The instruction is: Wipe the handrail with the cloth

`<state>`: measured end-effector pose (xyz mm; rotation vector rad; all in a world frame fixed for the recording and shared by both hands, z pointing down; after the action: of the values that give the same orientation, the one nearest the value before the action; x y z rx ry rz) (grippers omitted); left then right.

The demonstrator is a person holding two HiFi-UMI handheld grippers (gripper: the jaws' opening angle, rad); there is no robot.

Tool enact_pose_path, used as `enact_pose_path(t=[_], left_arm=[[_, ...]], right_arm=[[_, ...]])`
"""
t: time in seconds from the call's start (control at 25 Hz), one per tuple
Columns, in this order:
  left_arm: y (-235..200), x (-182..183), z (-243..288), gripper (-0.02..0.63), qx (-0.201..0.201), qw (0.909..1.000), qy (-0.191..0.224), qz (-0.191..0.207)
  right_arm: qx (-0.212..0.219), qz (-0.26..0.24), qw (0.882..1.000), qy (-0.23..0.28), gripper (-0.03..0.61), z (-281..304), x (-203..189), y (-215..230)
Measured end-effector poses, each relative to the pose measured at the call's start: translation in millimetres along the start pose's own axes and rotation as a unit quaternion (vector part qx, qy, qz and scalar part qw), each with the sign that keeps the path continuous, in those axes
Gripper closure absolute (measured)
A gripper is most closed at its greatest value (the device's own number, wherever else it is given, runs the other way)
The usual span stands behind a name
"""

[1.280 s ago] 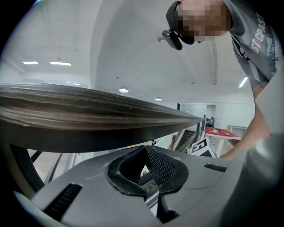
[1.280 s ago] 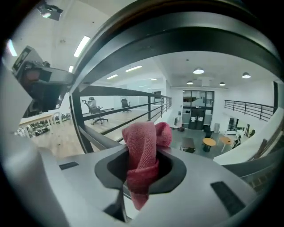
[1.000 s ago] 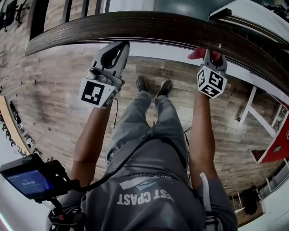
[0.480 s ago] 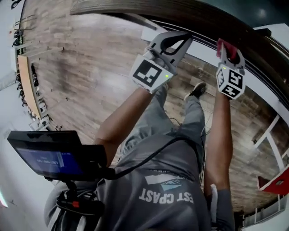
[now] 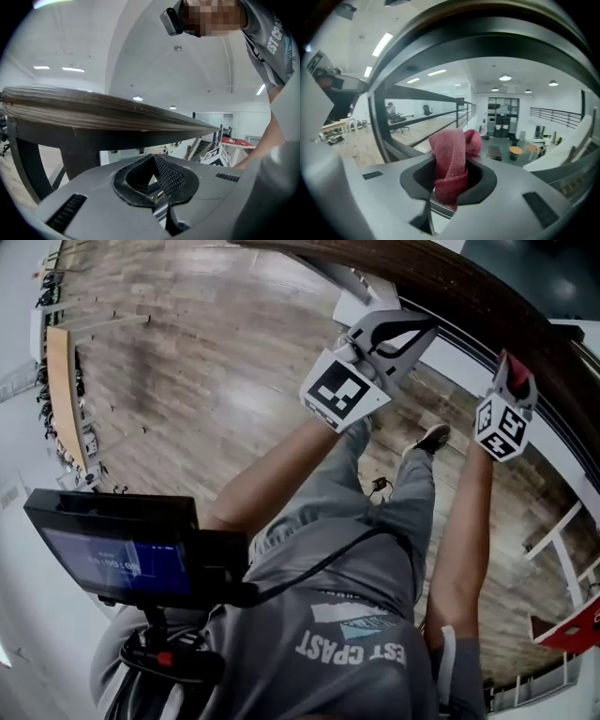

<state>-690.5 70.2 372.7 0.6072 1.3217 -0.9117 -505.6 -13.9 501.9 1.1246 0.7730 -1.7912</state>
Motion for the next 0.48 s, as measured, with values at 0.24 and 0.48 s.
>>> enact_pose_path(t=[0.24,0.48], left_arm=[[-68,6,-26,0.607,0.010,0.9997,-0.016,-0.012],[-104,22,-75,0.607,-0.003,0.9999,-0.012,-0.008]], right_arm=[[0.068,0.011,0.998,-0.003,0.500,43,35,-101],[-0.108,0.032,0.993,-0.031,0.500,4,38,-13]])
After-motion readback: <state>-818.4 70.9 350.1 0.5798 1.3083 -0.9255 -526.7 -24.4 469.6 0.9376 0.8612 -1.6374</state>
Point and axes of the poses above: the fingertips, and each gripper's own axes: z forward along the fingers, y to its right, x out of its top, the point moved 3 cm from there along -z, backward along the fingers, and after that the axes turned 3 degrees about -x, right-handed, at the moved point
